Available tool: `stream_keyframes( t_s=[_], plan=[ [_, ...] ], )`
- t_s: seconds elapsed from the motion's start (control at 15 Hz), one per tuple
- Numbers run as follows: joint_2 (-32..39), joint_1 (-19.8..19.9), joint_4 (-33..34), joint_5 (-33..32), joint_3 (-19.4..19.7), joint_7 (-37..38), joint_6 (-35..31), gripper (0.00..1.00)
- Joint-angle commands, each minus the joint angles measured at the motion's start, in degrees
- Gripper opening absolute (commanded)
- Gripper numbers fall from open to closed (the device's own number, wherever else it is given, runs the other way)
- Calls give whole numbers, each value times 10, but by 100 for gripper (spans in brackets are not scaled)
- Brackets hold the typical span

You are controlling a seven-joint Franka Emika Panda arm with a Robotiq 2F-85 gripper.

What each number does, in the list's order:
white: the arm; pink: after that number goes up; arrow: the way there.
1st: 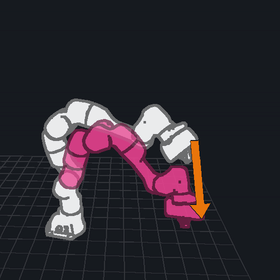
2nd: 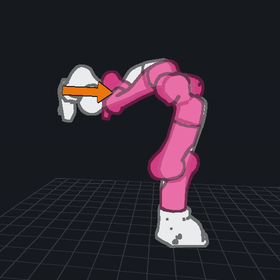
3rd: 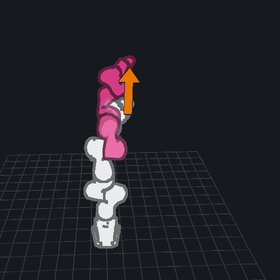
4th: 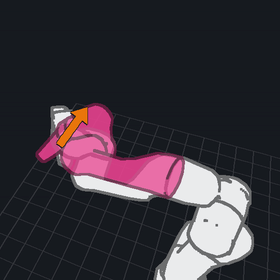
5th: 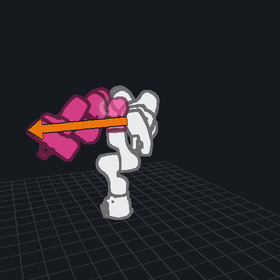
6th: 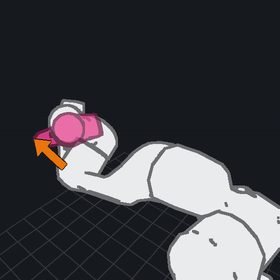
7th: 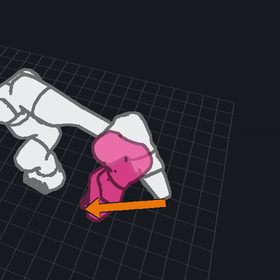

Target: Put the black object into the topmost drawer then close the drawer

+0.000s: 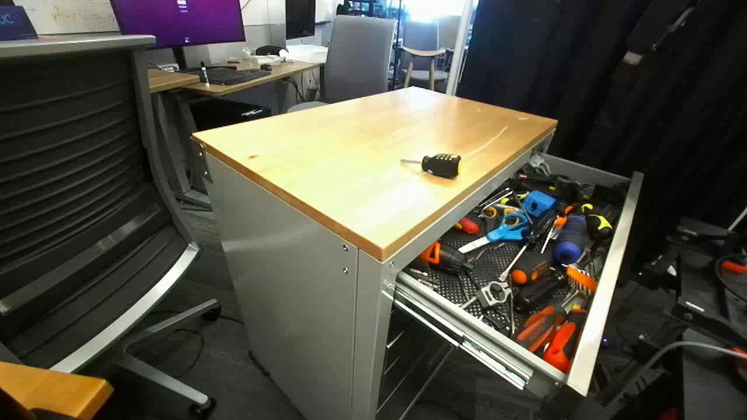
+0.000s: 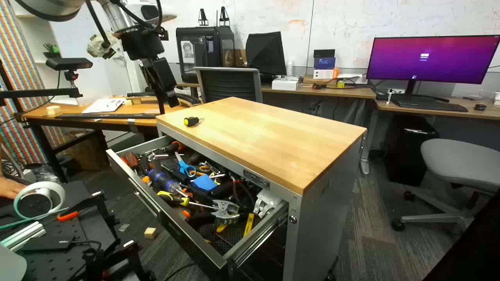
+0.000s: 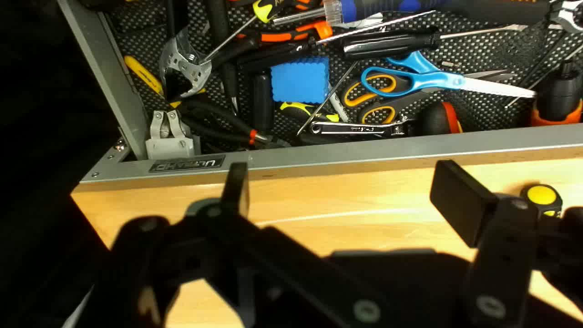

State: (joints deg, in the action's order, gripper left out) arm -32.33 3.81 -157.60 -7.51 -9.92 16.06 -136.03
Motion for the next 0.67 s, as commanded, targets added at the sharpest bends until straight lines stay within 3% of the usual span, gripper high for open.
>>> stream_keyframes(
  t_s=[0.0,0.27,0.6],
  plan=[
    [0,-5,1,-3,5,2,2,100],
    [14,-4,11,-3,1,9,-5,100],
    [167,-22,138,-49,-61,19,2,100]
  ],
)
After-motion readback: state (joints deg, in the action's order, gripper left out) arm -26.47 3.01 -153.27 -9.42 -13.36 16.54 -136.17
